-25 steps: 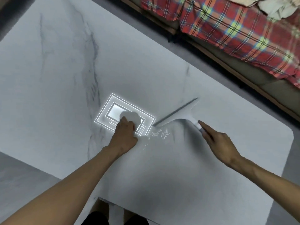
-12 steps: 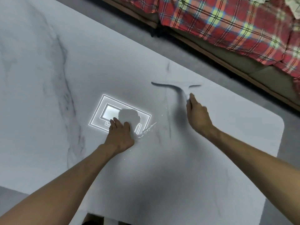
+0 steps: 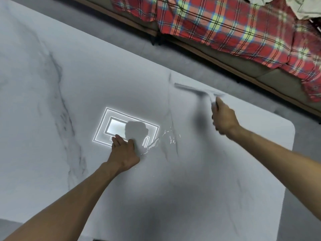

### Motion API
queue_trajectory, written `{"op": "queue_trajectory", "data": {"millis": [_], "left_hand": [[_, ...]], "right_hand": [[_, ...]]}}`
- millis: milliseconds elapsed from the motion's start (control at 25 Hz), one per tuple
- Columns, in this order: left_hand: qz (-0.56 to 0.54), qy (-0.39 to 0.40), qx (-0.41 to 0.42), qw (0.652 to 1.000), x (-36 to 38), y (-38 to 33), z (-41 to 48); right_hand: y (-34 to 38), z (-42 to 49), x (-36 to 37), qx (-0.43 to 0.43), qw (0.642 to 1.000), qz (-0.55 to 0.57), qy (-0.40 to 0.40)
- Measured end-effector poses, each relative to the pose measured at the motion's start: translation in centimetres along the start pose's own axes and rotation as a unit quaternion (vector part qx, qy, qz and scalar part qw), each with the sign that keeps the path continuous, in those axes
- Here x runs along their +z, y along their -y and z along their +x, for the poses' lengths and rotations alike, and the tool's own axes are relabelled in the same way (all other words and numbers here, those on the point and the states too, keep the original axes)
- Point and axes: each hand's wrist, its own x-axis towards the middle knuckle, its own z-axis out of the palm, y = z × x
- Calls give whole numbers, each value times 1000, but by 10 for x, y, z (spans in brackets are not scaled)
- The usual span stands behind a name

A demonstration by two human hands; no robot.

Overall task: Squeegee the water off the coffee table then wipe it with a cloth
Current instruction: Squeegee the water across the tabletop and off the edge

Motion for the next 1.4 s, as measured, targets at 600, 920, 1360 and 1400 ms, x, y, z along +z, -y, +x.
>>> {"op": "queue_trajectory", "data": {"millis": [600,920,1360,1400], "left_hand": [[15,14,7,1000,-1,1,4],[37,-6,-8,999,7,0,5],[15,-6,-4,1000,1,-1,0],[15,-6,-2,1000,1,3,-1]], "right_hand": [[-33,-108,21,95,990,8,108],[-19,32,-2,163,978,121,-47],[-21,-131,44,106,983,72,133],[-10,-112,38,90,988,75,105]]}}
